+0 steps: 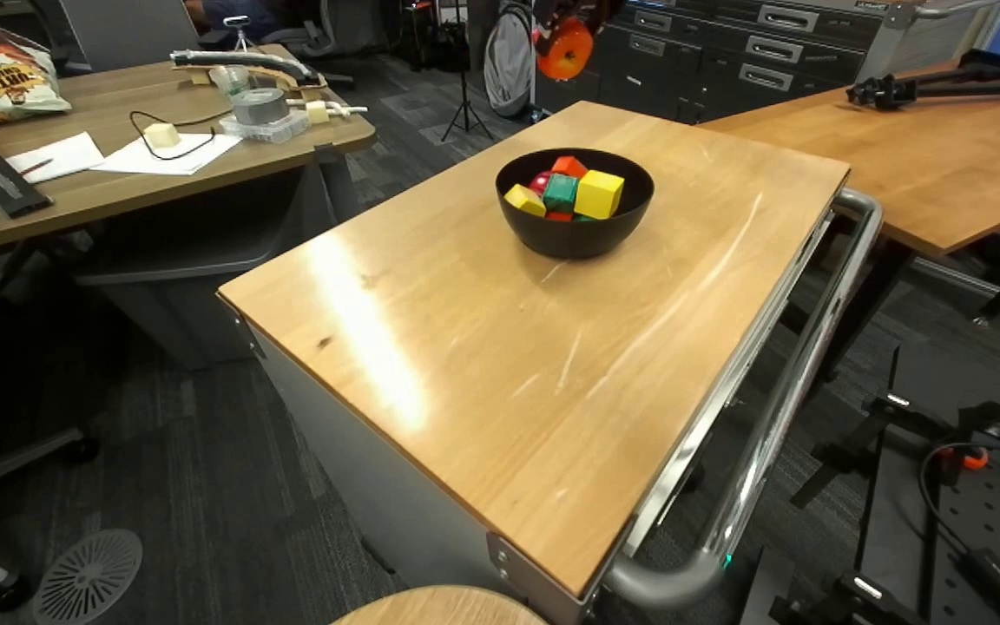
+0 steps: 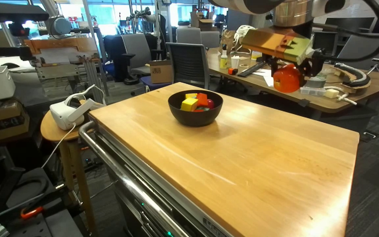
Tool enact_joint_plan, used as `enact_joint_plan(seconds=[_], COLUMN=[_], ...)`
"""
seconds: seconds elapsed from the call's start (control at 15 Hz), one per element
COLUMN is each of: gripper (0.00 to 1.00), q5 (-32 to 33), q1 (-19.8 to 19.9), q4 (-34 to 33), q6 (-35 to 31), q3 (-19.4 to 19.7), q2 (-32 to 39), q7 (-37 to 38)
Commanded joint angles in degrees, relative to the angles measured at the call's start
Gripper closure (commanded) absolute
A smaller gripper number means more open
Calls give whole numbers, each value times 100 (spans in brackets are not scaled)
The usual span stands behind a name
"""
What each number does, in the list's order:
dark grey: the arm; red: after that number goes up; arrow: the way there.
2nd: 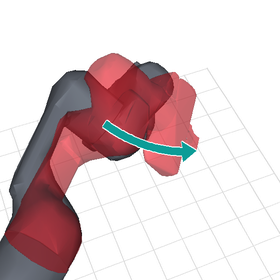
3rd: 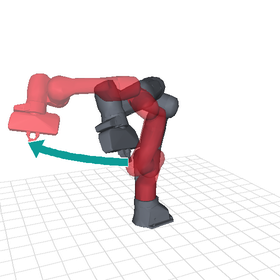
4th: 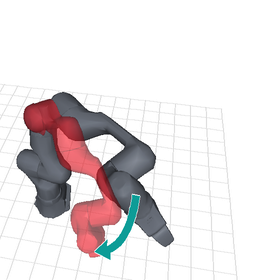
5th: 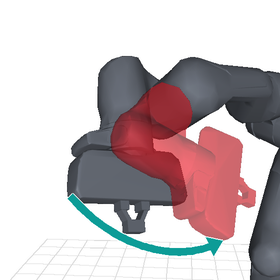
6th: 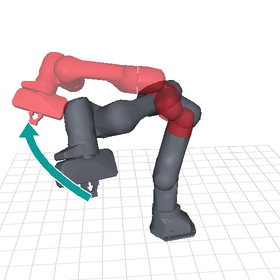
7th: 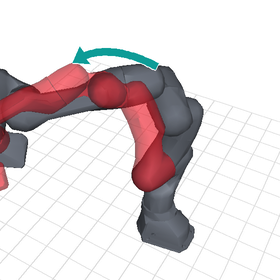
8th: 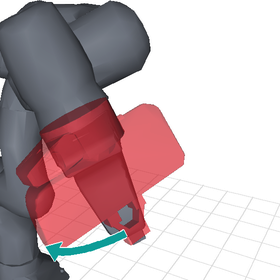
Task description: Put the objects that are near the edge away from you in the bowl except the apple which you must move to the left, then put the rest of the blocks one at a time in the bowl, then move the apple to the right
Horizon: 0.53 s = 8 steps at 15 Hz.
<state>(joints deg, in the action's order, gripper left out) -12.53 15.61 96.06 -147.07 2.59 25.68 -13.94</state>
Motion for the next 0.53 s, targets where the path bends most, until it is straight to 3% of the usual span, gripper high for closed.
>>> enact_joint_plan(seconds=[0.0,0.47], gripper=[40,40], q5=[162,648], q1=[-34,-97], q4=[763,1164], q6=[-321,35], q3=[185,416], q2=[-461,-652], q7=[172,294])
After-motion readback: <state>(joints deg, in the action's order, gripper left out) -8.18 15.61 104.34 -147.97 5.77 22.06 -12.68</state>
